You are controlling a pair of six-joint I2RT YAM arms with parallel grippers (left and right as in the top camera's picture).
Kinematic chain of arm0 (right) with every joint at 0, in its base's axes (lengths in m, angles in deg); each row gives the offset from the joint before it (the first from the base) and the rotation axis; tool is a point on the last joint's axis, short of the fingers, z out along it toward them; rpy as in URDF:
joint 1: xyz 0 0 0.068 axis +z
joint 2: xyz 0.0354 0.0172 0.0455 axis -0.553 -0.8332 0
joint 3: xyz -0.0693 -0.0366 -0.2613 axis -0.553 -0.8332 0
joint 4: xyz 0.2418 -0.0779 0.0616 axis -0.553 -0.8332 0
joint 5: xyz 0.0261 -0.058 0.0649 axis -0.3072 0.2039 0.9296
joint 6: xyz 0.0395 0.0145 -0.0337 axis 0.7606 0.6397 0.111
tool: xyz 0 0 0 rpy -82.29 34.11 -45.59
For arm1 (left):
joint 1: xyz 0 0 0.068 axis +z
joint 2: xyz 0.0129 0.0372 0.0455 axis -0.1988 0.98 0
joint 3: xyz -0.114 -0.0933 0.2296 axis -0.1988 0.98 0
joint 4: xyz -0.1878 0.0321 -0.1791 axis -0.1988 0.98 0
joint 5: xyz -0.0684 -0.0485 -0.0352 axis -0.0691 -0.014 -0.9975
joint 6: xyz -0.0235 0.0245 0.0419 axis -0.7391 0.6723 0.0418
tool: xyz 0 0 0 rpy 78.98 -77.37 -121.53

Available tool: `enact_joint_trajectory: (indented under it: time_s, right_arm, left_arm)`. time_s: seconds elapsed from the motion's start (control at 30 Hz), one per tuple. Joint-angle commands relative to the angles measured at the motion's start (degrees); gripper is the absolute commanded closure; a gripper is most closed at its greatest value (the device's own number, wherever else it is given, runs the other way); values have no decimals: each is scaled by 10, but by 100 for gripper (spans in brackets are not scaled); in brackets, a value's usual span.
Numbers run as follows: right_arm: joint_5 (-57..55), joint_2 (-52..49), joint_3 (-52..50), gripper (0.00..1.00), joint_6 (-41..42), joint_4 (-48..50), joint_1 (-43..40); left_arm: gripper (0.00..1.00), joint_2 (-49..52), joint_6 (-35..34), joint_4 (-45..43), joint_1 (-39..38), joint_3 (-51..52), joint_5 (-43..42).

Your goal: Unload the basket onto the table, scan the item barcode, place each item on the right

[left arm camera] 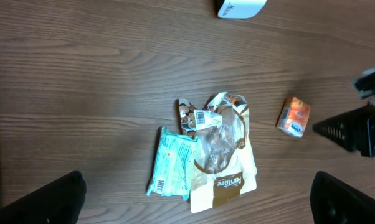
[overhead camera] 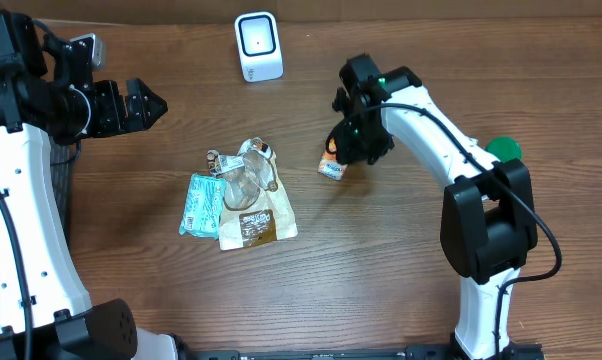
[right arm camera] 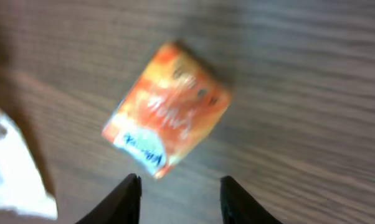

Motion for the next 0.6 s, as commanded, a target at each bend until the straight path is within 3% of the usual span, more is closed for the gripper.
enact_joint_trajectory:
  time_s: [0.0, 0.07, 0.13, 0.57]
  right_arm:
    - [-87, 5, 5, 64, 115, 7, 1]
    - [-140, 3, -7, 64, 198, 13, 1]
    - [-163, 2, -17, 63, 230, 16, 1]
    - [-172, 0, -77, 64, 245, 125, -2]
  left_arm:
    - [1, -6, 13, 0, -4, -3, 0]
    - [1, -6, 13, 0, -4, -3, 0]
    - [1, -6, 13, 0, -4, -3, 0]
    - [0, -6, 13, 0, -4, -3, 0]
